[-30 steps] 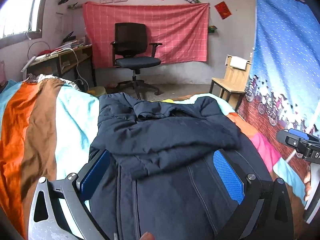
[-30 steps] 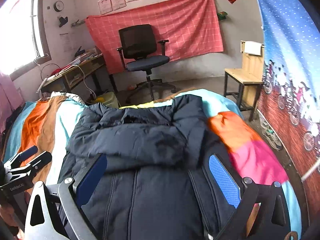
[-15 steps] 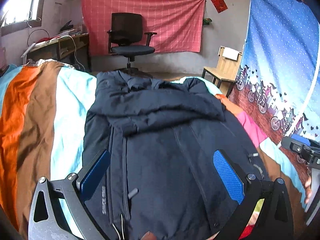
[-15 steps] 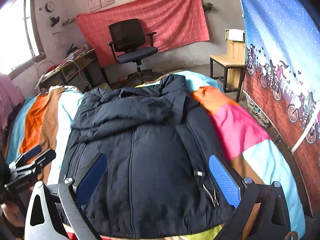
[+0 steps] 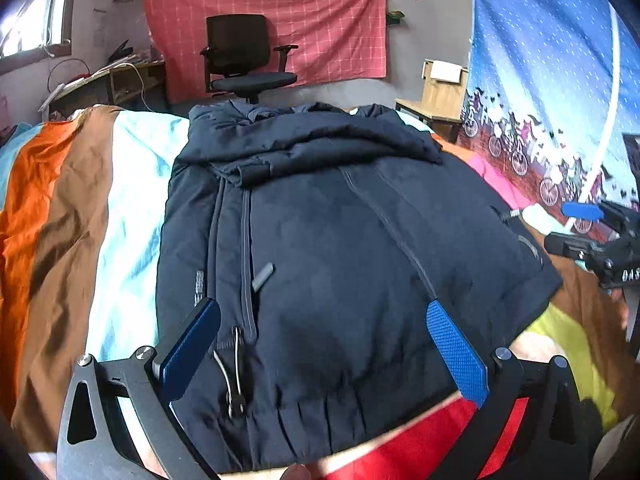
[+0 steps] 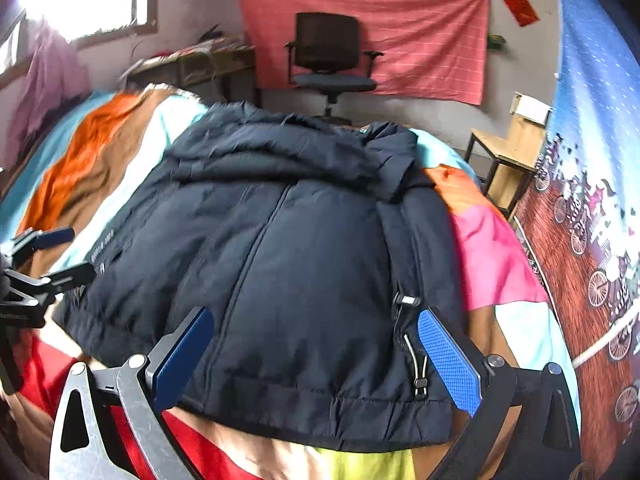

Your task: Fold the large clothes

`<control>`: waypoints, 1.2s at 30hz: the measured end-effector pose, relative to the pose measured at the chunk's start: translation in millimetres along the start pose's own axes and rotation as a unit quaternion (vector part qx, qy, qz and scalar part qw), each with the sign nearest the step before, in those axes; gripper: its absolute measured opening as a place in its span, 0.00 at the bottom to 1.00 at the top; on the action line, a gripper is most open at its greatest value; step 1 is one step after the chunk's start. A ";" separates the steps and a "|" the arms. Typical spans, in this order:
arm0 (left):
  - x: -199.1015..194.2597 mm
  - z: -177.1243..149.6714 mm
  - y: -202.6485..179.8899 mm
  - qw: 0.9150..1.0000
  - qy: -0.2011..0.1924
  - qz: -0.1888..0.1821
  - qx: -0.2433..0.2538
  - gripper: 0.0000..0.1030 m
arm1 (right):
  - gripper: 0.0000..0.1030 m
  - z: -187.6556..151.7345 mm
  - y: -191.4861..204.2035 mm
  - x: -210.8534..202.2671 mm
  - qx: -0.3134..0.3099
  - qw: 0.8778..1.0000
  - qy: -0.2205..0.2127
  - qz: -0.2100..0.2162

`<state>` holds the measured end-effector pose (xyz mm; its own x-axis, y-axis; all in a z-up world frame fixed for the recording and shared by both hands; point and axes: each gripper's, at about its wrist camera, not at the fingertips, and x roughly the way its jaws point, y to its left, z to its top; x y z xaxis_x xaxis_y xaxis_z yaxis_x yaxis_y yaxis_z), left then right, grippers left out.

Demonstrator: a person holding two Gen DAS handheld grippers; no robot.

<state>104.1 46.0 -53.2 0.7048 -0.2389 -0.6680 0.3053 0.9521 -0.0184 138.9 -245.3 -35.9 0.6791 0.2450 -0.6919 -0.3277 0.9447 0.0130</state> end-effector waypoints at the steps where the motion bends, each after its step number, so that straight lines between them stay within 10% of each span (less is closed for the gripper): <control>1: 0.7 -4.9 -1.7 1.000 0.006 -0.003 0.006 0.98 | 1.00 -4.4 -0.8 1.1 -0.004 1.000 0.005 0.003; 26: 21.6 -81.1 -9.7 0.986 0.091 0.056 0.126 0.98 | 1.00 -91.0 -25.5 39.8 -0.174 0.980 0.094 -0.003; 36: 36.3 -102.2 -23.0 0.964 0.079 0.167 0.191 0.99 | 1.00 -123.4 -23.4 52.0 -0.265 0.960 0.072 -0.060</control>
<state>57.2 35.0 -153.0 0.7074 0.1301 -0.6947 0.3129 0.8237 0.4729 100.8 -281.6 -161.2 0.6475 0.0734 -0.7585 -0.5666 0.7120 -0.4148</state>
